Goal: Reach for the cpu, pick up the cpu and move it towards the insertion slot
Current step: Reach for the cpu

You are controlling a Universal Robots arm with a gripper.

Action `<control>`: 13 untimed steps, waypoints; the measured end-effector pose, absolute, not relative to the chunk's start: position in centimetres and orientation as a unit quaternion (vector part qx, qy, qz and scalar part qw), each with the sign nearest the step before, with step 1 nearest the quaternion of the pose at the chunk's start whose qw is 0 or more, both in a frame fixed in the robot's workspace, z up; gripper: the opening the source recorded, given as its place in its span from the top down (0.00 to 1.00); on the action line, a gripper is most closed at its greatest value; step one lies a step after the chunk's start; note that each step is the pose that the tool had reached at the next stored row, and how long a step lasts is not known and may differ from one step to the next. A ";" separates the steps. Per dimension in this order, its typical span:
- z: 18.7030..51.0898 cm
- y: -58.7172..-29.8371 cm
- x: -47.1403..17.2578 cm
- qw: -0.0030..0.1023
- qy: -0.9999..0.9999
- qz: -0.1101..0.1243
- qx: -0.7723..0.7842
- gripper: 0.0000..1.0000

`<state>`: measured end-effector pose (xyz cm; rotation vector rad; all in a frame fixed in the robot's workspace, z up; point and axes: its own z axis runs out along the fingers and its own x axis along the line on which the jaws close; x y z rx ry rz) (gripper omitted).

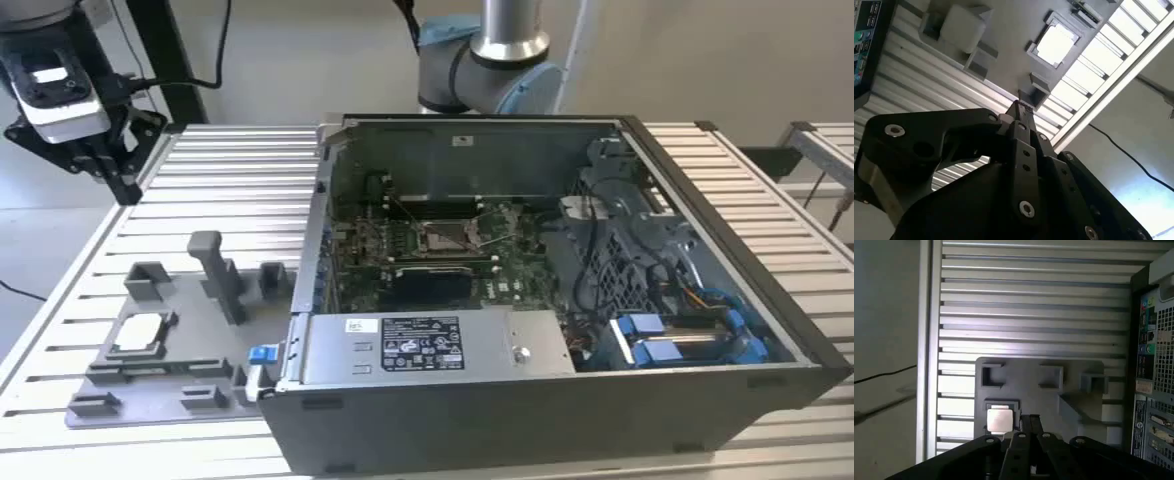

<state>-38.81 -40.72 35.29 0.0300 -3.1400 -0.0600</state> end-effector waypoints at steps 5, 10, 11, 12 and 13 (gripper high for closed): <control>35.3 -40.7 -38.8 0.000 -1.000 -0.019 0.010 1.00; 35.3 -40.7 -38.8 0.000 -1.000 -0.019 0.010 1.00; 35.3 -40.7 -38.8 0.000 -1.000 -0.019 0.010 1.00; 35.3 -40.7 -38.8 0.000 -1.000 -0.019 0.010 1.00; 35.3 -40.7 -38.8 0.001 -1.000 -0.019 0.010 1.00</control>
